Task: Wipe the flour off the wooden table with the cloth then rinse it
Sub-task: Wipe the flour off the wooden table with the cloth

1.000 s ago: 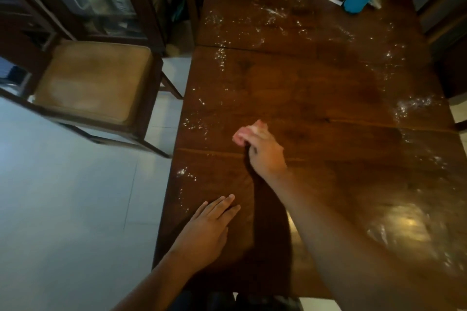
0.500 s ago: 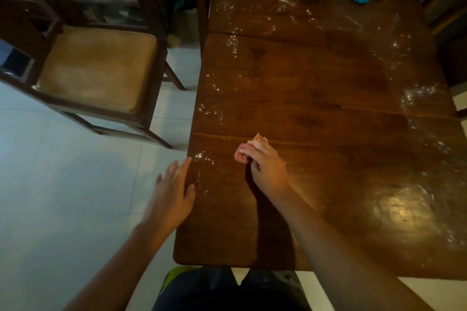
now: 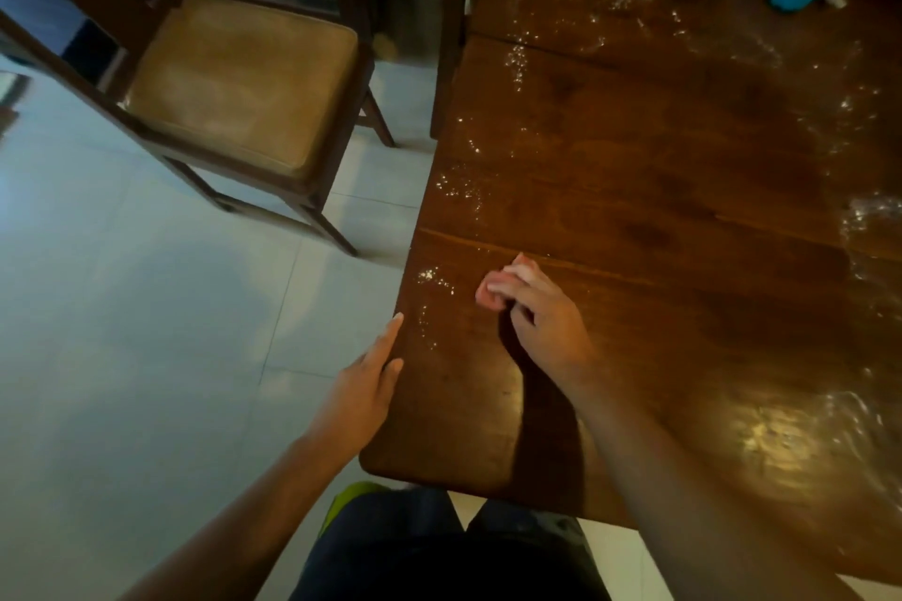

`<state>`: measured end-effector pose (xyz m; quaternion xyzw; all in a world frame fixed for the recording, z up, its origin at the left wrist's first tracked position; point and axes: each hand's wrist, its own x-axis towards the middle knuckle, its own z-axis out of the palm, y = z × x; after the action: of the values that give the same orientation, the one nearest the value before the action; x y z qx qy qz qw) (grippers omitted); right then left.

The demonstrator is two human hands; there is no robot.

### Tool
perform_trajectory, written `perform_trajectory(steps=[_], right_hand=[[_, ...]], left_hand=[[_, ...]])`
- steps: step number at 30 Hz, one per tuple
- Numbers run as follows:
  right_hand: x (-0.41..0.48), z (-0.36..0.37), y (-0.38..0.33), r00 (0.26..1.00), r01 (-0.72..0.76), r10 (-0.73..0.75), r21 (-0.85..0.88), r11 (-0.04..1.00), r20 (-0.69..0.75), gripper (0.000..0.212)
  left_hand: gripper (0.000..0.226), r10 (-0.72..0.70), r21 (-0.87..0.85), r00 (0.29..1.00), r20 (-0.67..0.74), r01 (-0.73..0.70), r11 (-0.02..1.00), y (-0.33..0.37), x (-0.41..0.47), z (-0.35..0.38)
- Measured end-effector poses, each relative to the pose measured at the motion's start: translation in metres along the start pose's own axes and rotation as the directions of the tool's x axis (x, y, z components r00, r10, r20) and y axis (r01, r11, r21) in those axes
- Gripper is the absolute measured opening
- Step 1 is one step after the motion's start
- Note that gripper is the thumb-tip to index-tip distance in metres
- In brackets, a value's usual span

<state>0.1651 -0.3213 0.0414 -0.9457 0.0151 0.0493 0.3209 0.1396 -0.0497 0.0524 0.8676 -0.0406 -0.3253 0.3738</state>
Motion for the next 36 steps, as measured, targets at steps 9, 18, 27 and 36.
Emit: perform_trajectory(steps=[9, 18, 27, 36], right_hand=[[-0.027, 0.026, -0.014, 0.844, 0.410, -0.407, 0.069, 0.910, 0.350, 0.036], [0.000, 0.038, -0.030, 0.998, 0.057, -0.058, -0.028, 0.998, -0.039, 0.040], [0.001, 0.036, -0.026, 0.884, 0.366, -0.354, 0.021, 0.930, 0.304, 0.042], [-0.018, 0.036, -0.042, 0.827, 0.431, -0.408, 0.029, 0.902, 0.386, 0.038]], left_hand=[[0.059, -0.034, -0.369, 0.999, 0.004, 0.034, 0.929, -0.018, -0.014, 0.007], [0.055, -0.052, -0.473, 0.998, 0.017, 0.054, 0.879, -0.030, -0.011, 0.014], [0.049, -0.011, -0.439, 0.999, 0.039, 0.027, 0.898, -0.029, -0.010, 0.008], [0.055, 0.011, -0.322, 0.998, 0.062, 0.010, 0.947, -0.022, -0.015, -0.001]])
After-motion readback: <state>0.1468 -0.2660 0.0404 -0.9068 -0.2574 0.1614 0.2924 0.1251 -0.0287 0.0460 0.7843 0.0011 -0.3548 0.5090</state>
